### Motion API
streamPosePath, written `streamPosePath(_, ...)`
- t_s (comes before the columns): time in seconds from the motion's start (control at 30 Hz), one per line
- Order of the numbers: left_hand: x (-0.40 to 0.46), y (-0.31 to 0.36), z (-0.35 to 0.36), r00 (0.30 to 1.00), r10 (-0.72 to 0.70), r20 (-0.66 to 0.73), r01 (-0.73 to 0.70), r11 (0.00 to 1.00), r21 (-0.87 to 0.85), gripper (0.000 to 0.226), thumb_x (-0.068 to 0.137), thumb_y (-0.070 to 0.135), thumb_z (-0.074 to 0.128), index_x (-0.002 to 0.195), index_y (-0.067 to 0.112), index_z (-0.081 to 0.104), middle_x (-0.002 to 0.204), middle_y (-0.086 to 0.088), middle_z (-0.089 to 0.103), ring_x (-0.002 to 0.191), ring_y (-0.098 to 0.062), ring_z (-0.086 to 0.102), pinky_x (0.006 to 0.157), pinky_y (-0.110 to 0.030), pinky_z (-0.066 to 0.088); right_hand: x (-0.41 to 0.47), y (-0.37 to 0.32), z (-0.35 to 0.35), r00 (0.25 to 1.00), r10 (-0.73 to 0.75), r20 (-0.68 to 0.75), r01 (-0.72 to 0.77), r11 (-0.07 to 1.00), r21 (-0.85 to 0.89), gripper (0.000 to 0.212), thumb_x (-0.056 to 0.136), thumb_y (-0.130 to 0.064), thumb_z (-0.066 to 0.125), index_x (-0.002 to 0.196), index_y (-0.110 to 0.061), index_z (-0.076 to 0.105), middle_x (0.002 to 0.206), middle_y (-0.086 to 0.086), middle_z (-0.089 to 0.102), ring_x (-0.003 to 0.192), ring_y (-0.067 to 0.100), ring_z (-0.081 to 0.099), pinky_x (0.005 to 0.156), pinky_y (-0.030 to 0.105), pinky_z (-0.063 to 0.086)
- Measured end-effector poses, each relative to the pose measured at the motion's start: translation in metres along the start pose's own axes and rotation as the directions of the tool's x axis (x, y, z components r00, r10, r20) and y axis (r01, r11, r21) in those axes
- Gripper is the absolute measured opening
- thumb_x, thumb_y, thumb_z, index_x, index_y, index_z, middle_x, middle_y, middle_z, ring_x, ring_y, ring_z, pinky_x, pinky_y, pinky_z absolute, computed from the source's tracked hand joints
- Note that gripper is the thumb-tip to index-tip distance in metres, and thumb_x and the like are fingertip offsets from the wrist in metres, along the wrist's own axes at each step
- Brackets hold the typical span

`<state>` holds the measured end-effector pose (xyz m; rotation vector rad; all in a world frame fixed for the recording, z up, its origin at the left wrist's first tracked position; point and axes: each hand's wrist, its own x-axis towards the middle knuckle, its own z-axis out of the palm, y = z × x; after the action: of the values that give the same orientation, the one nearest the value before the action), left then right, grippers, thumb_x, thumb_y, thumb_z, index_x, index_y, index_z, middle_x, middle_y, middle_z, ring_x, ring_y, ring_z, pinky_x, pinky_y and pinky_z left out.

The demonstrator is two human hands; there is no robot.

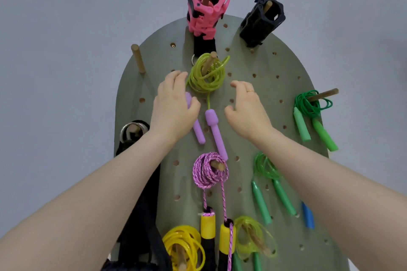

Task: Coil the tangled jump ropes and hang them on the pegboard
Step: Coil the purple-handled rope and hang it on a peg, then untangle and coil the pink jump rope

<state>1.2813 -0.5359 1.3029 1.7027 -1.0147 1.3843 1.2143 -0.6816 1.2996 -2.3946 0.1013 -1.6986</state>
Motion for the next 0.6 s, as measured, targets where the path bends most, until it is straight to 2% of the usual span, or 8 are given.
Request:
streamPosePath(0.07,-0.028,-0.001,-0.005,0.998,0.055,0.021,-0.055,0.998,-0.024,0.048,0.082,0.022,0.045,0.127,0.005,0.049,0.136,-0.011,0.043,0.120,-0.030,0.041,0.099,-0.037,0.033,-0.032,0.002,0.004,1.000,0.020,0.022,-0.019,1.000,-0.019,0.050,0.086,-0.006,0.044,0.135,-0.009,0.036,0.142,0.008,0.030,0.124,0.030,0.038,0.095,0.036,0.036)
streamPosePath(0.13,-0.062,0.000,-0.009,0.987,0.126,0.102,-0.120,0.991,-0.061,0.046,0.077,0.027,0.038,0.111,0.005,0.059,0.121,-0.012,0.053,0.106,-0.033,0.050,0.091,-0.041,0.041,-0.073,0.002,0.007,0.993,0.032,0.110,-0.026,0.998,-0.057,0.042,0.086,-0.008,0.046,0.128,-0.010,0.042,0.140,0.007,0.031,0.119,0.028,0.043,0.089,0.034,0.038)
streamPosePath(0.27,-0.135,0.017,-0.009,0.936,0.201,0.288,-0.155,0.972,-0.174,0.041,0.076,0.027,0.035,0.089,0.004,0.066,0.104,-0.010,0.060,0.091,-0.034,0.054,0.079,-0.046,0.048,-0.170,-0.006,-0.011,0.963,0.125,0.240,-0.096,0.987,-0.127,0.030,0.088,-0.013,0.047,0.117,-0.012,0.051,0.141,0.002,0.031,0.112,0.024,0.049,0.090,0.037,0.044)
streamPosePath(0.37,-0.191,0.051,0.000,0.864,0.257,0.433,-0.144,0.950,-0.276,0.046,0.076,0.031,0.032,0.093,0.006,0.065,0.106,-0.010,0.060,0.095,-0.033,0.054,0.081,-0.045,0.047,-0.245,-0.006,-0.039,0.912,0.275,0.303,-0.224,0.955,-0.192,0.027,0.088,-0.013,0.046,0.113,-0.012,0.055,0.142,0.001,0.032,0.103,0.019,0.051,0.090,0.037,0.045)
streamPosePath(0.47,-0.253,0.101,0.002,0.767,0.286,0.574,-0.060,0.923,-0.380,0.035,0.083,0.023,0.042,0.107,0.007,0.062,0.113,-0.009,0.058,0.106,-0.031,0.051,0.090,-0.043,0.043,-0.319,0.003,-0.074,0.821,0.433,0.373,-0.329,0.892,-0.311,0.026,0.088,-0.011,0.044,0.111,-0.012,0.058,0.138,0.003,0.038,0.116,0.022,0.049,0.094,0.037,0.043)
streamPosePath(0.53,-0.300,0.134,0.004,0.682,0.297,0.668,0.035,0.899,-0.436,0.030,0.089,0.016,0.047,0.116,0.008,0.058,0.121,-0.007,0.056,0.114,-0.026,0.047,0.097,-0.037,0.038,-0.372,0.010,-0.099,0.736,0.542,0.405,-0.395,0.830,-0.393,0.026,0.089,-0.011,0.043,0.109,-0.013,0.059,0.135,0.003,0.041,0.116,0.022,0.049,0.095,0.038,0.042)
streamPosePath(0.6,-0.352,0.166,0.003,0.557,0.360,0.748,0.098,0.866,-0.490,0.031,0.090,0.014,0.048,0.120,0.008,0.056,0.126,-0.007,0.055,0.119,-0.024,0.045,0.100,-0.034,0.036,-0.431,0.012,-0.124,0.643,0.641,0.419,-0.473,0.763,-0.442,0.026,0.087,-0.010,0.043,0.106,-0.012,0.061,0.129,0.004,0.046,0.112,0.023,0.051,0.095,0.037,0.042)
